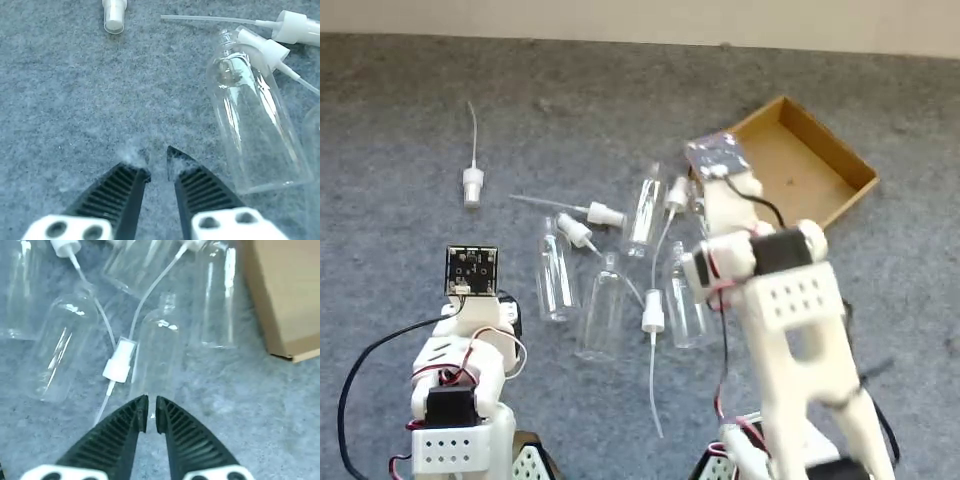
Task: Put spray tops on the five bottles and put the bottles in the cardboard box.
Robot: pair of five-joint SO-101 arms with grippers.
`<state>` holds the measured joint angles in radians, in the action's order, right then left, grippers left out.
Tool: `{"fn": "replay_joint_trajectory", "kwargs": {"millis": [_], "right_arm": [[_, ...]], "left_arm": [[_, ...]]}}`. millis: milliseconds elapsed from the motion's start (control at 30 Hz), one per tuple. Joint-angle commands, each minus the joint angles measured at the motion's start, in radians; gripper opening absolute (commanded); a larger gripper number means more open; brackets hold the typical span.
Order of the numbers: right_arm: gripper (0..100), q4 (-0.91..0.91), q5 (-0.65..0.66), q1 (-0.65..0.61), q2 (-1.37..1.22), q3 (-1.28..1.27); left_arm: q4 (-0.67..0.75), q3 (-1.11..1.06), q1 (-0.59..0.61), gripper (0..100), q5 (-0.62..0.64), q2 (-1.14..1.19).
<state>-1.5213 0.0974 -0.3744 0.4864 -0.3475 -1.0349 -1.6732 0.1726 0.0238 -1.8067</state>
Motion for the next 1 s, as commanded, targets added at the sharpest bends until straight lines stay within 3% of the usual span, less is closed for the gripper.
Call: {"fn": "replay_joint_trajectory", "kwargs": {"millis": [0,233,633,767,967], "right_arm": [[7.7,-0.021,-0.021,-0.050,-0.122,0.137],[21.1,-0.010,-0.020,-0.067,-0.317,0.170],[21.4,0.147,-0.021,-0.067,-0.473,0.160],[21.7,0.147,-0.112,-0.067,-0.545,0.166],[21.8,0.194,-0.110,-0.091,-0.622,0.170]], "left_arm": [[-0.006,-0.022,0.013,1,-0.009,-0.002],[-0.006,-0.022,0.013,1,-0.009,-0.002],[-0.006,-0.022,0.013,1,-0.009,-0.002],[-0.006,-0.022,0.013,1,-0.009,-0.002],[-0.006,-0.022,0.012,1,-0.009,-0.002]]}}
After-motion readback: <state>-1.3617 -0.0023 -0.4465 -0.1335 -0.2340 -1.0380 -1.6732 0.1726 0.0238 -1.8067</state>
